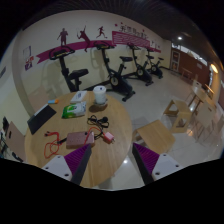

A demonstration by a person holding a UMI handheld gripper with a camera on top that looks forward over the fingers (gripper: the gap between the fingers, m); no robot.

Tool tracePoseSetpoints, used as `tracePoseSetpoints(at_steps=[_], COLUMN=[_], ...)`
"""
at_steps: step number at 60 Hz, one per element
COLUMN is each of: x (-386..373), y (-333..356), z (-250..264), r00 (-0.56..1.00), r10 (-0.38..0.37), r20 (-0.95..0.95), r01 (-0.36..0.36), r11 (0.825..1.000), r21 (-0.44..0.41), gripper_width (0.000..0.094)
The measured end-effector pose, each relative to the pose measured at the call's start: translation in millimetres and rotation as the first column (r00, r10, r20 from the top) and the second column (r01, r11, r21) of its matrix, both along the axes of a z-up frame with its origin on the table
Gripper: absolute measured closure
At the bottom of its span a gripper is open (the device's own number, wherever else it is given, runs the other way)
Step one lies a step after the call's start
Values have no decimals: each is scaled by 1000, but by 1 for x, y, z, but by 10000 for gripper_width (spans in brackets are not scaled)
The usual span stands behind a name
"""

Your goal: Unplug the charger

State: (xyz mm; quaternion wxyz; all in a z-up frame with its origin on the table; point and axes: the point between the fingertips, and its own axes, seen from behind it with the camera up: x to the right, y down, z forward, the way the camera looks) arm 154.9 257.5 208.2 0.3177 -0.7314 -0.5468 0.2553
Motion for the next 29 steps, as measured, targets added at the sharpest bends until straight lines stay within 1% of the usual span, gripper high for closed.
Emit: tracePoseSetpoints(at_steps=[4, 10, 23, 29], x=[20, 40, 46, 43], y=[-2, -6, -8, -11], z=[15, 29, 22, 18], r00=[999, 998, 999, 999], r10=[-28, -42, -7, 16], r20=[-20, -46, -37, -37], r01=[28, 42, 8, -15], r11=[1000, 999, 1000, 1000], r21=[13, 9, 29, 19], gripper_width=[72, 72, 70, 72])
